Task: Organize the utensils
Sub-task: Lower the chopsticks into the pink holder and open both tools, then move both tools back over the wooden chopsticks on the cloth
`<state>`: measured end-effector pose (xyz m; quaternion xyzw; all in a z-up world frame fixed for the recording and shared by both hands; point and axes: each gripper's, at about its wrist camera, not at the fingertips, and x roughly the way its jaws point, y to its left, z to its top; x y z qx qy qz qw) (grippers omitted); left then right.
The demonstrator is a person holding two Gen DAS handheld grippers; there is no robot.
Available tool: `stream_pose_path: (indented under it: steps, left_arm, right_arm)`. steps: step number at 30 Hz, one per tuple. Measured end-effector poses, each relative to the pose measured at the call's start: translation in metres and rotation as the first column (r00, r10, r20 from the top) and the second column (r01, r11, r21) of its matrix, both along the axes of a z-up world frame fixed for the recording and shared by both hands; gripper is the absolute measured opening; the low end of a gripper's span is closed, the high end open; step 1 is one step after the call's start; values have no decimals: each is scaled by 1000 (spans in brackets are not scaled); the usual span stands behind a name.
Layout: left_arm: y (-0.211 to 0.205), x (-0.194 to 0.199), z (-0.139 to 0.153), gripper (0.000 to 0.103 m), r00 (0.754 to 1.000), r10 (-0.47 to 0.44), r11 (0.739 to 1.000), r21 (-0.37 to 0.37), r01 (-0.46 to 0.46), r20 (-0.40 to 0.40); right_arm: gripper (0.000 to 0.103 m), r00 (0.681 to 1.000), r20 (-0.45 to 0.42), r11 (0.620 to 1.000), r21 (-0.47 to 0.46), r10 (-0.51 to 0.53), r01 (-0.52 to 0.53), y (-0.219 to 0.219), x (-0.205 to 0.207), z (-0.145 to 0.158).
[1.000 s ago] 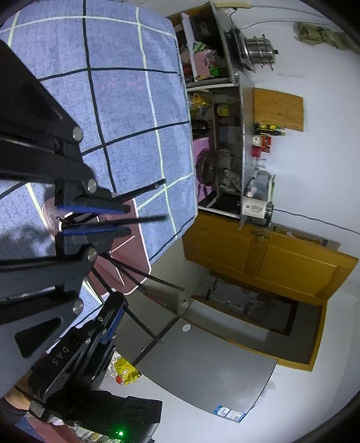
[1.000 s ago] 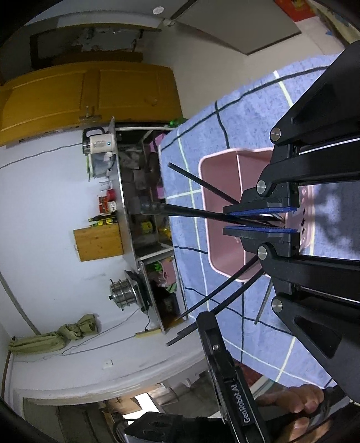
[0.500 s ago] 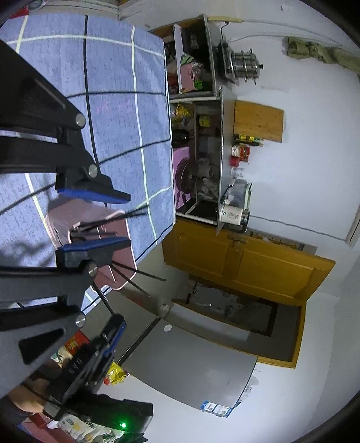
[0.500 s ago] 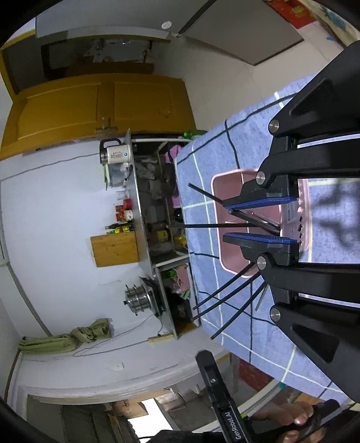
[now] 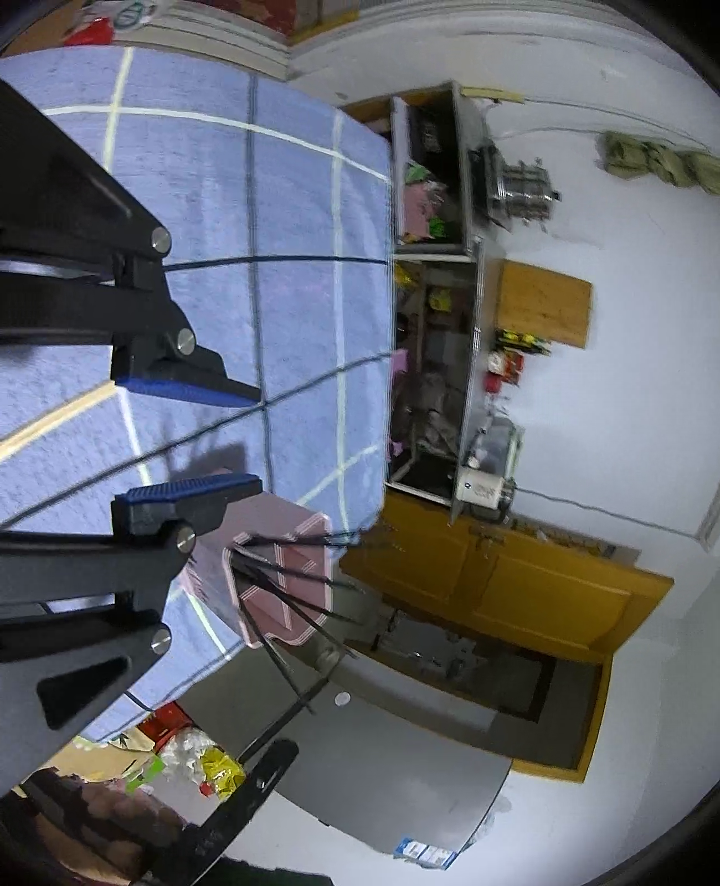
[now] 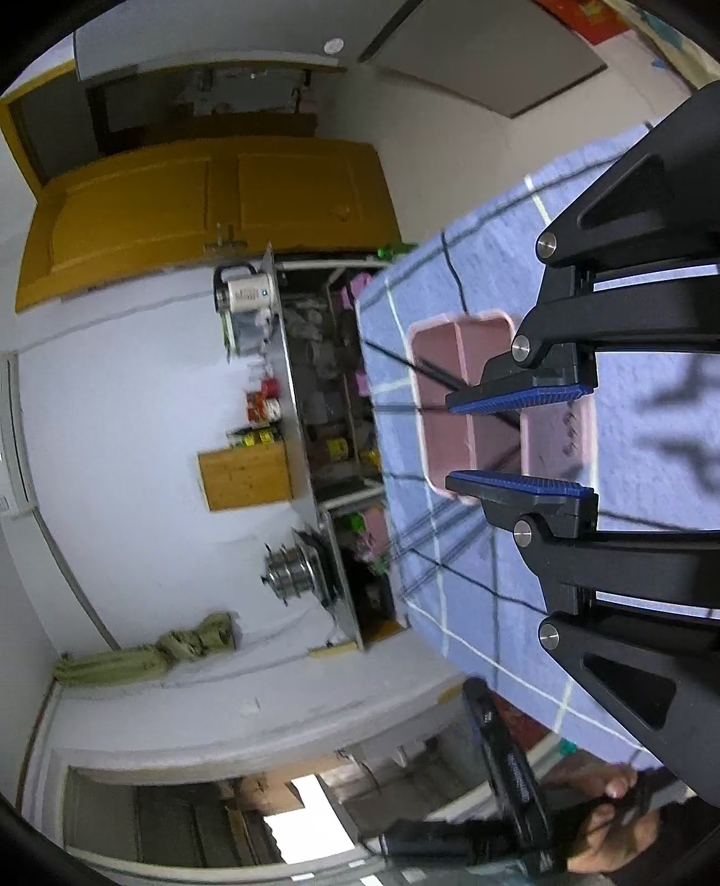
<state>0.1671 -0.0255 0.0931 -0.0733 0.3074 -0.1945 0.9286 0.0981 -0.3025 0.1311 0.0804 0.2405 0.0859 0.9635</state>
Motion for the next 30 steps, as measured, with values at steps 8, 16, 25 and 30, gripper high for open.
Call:
stream_pose_path:
  steps: [8,16,25,30]
  left_arm:
    - [11,1,-68,26,988,56,998,12,-55,-142]
    - [1,7,-125,26,965,77,997,49,-66,-253]
    - [-13,17,-155,27,947,90,993,102,-61,-308]
    - [-22,11,-155,29,958,104,985,164,-62,-266]
  right_arm:
    - [22,990,-106,995,-5,98,-99,37,8,-46]
    - [22,973,-179,989,-4,146,-149,50,18,-80]
    - [22,962,-221,987,2,159,-163,49,29,-101]
    - [22,959,-233,987,6,160,-163,52,32,-104]
